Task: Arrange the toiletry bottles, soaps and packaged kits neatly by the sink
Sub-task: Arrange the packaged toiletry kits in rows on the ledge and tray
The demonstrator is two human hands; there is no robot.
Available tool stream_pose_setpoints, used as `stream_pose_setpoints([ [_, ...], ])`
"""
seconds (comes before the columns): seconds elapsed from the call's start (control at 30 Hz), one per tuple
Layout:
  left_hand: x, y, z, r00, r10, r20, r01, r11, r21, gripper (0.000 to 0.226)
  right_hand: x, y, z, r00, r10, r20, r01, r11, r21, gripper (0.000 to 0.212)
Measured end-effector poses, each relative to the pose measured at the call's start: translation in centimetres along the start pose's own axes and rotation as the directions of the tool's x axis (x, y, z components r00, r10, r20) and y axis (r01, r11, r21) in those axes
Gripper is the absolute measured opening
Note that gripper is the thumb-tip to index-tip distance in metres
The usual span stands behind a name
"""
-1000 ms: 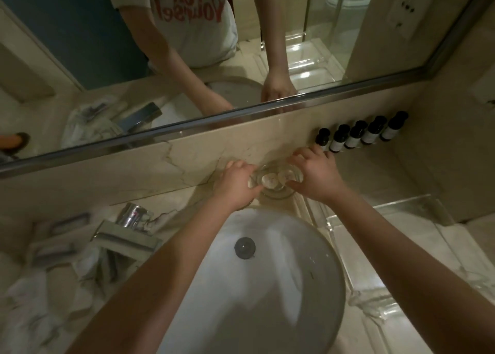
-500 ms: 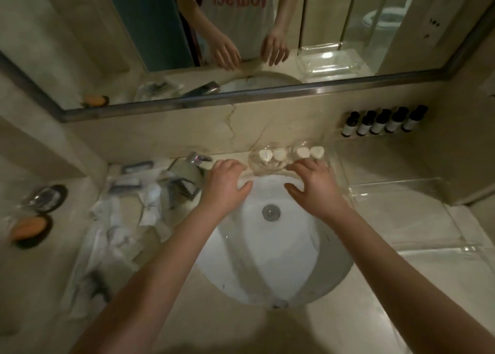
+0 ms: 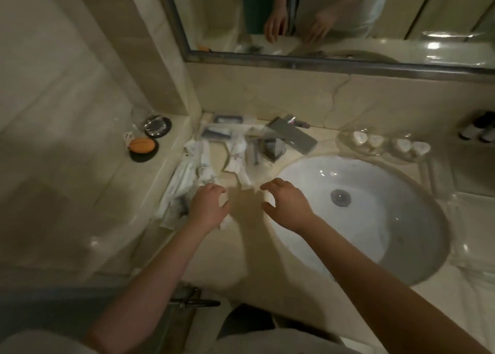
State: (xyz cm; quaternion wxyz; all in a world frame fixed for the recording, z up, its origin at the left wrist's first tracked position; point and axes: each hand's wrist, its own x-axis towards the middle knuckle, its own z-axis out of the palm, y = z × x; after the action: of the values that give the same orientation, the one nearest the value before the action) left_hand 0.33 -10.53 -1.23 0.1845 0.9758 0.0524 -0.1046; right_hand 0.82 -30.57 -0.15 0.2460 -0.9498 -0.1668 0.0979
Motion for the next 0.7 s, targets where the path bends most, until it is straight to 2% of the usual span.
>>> stream_pose_setpoints([
  [0.2, -1.9, -8.4, -0.2, 0.964, -0.264, -0.038, 0.262, 0.964, -0.040, 0.034, 4.4, -4.4, 5.5, 0.960, -0.014, 0.279, 0.048, 0.992, -0.116, 0.053],
  [0.27, -2.5, -9.7, 0.4, 0.954, -0.301, -0.009, 0.301, 0.954, 0.004, 0.042, 5.4, -5.4, 7.3, 0.938, 0.027, 0.345, 0.037, 0.983, -0.179, 0.053],
  [0.33, -2.9, -10.6, 1.4, 0.952, -0.304, 0.029, 0.303, 0.953, 0.026, 0.053, 6.1, -6.4, 8.9, 0.936, 0.059, 0.346, 0.022, 0.974, -0.225, 0.056],
  [0.43, -2.7, -11.1, 2.2, 0.945, -0.322, 0.051, 0.322, 0.947, 0.005, 0.061, 7.0, -7.6, 10.9, 0.958, 0.103, 0.266, -0.037, 0.970, -0.242, 0.058],
  [0.53, -2.0, -11.5, 2.7, 0.937, -0.345, 0.047, 0.347, 0.936, -0.058, 0.063, 8.0, -8.3, 12.2, 0.958, 0.165, 0.234, -0.099, 0.957, -0.272, 0.048],
  [0.7, -1.3, -12.0, 2.7, 0.938, -0.345, 0.041, 0.348, 0.933, -0.090, 0.066, 9.1, -7.4, 12.4, 0.933, 0.218, 0.286, -0.206, 0.976, -0.071, 0.032],
])
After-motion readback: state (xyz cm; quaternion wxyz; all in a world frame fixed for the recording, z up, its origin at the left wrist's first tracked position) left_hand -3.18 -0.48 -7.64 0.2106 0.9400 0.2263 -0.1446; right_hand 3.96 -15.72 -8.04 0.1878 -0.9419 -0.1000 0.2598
